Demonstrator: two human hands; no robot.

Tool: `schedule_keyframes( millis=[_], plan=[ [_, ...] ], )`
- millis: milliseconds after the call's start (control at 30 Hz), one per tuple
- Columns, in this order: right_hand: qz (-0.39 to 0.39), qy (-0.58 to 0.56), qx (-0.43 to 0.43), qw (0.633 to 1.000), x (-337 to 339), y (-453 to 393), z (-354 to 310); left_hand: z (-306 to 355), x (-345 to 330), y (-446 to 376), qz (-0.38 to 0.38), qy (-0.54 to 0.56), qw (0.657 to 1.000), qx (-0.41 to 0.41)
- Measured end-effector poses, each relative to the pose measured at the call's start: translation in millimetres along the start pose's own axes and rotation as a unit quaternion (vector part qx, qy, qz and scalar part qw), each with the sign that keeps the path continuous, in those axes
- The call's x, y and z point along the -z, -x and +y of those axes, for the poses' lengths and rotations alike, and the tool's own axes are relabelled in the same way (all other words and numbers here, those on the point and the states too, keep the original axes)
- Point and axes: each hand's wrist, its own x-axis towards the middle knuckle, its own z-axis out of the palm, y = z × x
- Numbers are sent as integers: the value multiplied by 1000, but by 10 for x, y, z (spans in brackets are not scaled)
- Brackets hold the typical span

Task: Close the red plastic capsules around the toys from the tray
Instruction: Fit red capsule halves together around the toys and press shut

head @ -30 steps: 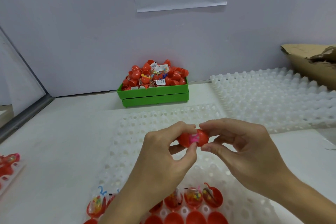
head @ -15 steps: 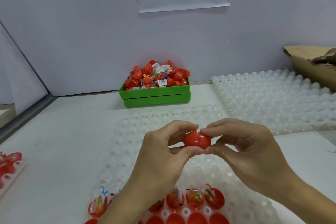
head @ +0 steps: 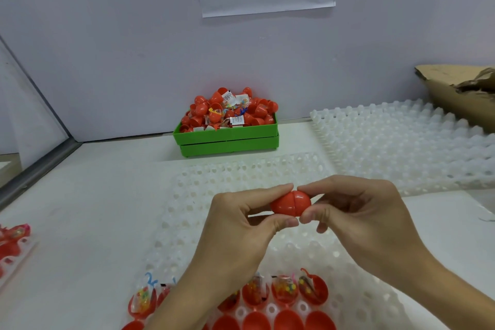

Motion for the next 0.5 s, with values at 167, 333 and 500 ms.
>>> schedule_keyframes(
  millis=[167,333,500],
  plan=[
    [9,-9,7,1000,-48,17,61,-31,-15,2,8,-43,999,-18],
    [-16,16,17,1000,-31,10,59,-58,-20,-3,17,-53,998,-26],
    [-18,19,27,999,-40,18,35,-66,-25,-12,26,-62,997,-39]
  ],
)
